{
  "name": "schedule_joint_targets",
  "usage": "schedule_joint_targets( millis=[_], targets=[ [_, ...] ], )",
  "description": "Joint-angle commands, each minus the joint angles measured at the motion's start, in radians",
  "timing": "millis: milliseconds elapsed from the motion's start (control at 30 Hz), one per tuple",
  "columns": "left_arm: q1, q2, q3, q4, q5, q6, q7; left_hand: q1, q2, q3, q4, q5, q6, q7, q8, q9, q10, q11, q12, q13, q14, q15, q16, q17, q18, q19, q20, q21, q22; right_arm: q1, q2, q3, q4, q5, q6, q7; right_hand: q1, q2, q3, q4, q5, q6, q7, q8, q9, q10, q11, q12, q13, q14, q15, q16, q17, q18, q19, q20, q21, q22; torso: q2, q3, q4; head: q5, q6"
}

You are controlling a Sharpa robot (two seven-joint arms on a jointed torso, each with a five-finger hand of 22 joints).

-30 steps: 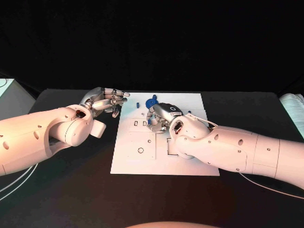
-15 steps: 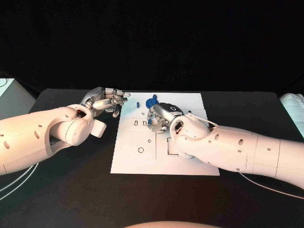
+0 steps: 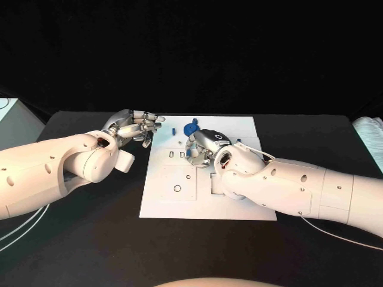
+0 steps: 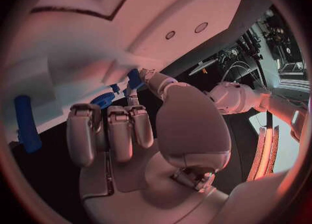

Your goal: Assemble the parts on the task board

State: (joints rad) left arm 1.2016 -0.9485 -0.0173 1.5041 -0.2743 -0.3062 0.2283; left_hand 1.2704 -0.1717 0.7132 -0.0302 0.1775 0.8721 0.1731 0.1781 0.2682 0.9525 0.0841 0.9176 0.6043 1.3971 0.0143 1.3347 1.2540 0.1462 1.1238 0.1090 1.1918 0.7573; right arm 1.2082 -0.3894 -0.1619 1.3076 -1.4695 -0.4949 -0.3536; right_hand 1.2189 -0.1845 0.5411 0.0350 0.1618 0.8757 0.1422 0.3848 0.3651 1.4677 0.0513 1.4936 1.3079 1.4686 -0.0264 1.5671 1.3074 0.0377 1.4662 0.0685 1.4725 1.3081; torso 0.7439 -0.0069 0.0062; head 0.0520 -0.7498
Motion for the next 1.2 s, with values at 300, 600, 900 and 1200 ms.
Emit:
schedule_joint_targets(
  millis=[300, 600, 900, 1200],
  targets=[
    [0.001, 0.004, 0.001, -0.004, 0.0, 0.029, -0.003, -0.012, -0.001, -0.007, 0.0, -0.001, -0.005, 0.0, 0.004, 0.0, 0.003, 0.002, -0.006, -0.002, 0.01, 0.001, 0.013, 0.017, 0.003, 0.017, 0.002, 0.005, 0.022, -0.001, -0.002, 0.0, 0.003, 0.011, -0.01, 0.012, -0.006, -0.02, -0.014, 0.01, -0.013, -0.02, 0.007, -0.014, -0.008, -0.002, 0.014, -0.013, 0.175, 0.099, 0.014, -0.004, 0.249, -0.011, 0.068, 0.015, -0.007, 0.181, 0.0, -0.0003, -0.0005, 0.001, -0.005],
    [0.001, 0.004, 0.001, -0.006, -0.002, 0.032, -0.005, -0.012, -0.001, -0.009, 0.0, -0.001, -0.006, 0.0, 0.004, 0.0, 0.005, 0.002, -0.005, -0.003, 0.016, 0.001, 0.021, 0.027, 0.0, 0.026, 0.002, 0.012, 0.035, -0.001, -0.004, 0.0, 0.008, 0.019, -0.037, 0.026, -0.007, -0.046, -0.054, 0.017, -0.046, -0.044, 0.017, -0.034, -0.021, -0.015, 0.024, -0.023, 0.165, 0.098, 0.023, -0.005, 0.247, -0.01, 0.067, 0.025, -0.01, 0.179, 0.0, -0.0004, 0.0003, 0.0, -0.005],
    [0.001, 0.005, 0.001, -0.006, -0.003, 0.034, -0.006, -0.011, -0.001, -0.012, 0.0, -0.001, -0.007, -0.001, 0.007, 0.0, 0.008, 0.001, -0.004, -0.006, 0.029, 0.0, 0.036, 0.045, -0.004, 0.043, 0.002, 0.024, 0.058, -0.001, -0.006, 0.0, 0.016, 0.027, -0.064, 0.042, 0.012, -0.048, -0.112, 0.029, -0.086, -0.049, 0.018, -0.04, -0.027, -0.025, 0.026, -0.029, 0.158, 0.099, 0.026, -0.004, 0.248, -0.01, 0.067, 0.029, -0.011, 0.179, 0.0, -0.0005, -0.0006, 0.0, -0.005],
    [0.001, 0.007, 0.0, -0.009, -0.013, 0.032, -0.008, -0.011, -0.002, -0.014, 0.0, -0.001, -0.01, 0.0, 0.007, -0.001, 0.009, 0.001, -0.003, -0.007, 0.032, 0.0, 0.04, 0.048, -0.005, 0.047, 0.002, 0.027, 0.063, -0.001, -0.02, 0.0, 0.035, 0.043, -0.14, 0.088, 0.019, -0.042, -0.143, 0.042, -0.088, -0.056, 0.02, -0.045, -0.031, -0.025, 0.028, -0.028, 0.158, 0.098, 0.027, -0.005, 0.248, -0.01, 0.067, 0.03, -0.012, 0.179, -0.002, -0.001, -0.0004, 0.0, -0.003]
  ],
)
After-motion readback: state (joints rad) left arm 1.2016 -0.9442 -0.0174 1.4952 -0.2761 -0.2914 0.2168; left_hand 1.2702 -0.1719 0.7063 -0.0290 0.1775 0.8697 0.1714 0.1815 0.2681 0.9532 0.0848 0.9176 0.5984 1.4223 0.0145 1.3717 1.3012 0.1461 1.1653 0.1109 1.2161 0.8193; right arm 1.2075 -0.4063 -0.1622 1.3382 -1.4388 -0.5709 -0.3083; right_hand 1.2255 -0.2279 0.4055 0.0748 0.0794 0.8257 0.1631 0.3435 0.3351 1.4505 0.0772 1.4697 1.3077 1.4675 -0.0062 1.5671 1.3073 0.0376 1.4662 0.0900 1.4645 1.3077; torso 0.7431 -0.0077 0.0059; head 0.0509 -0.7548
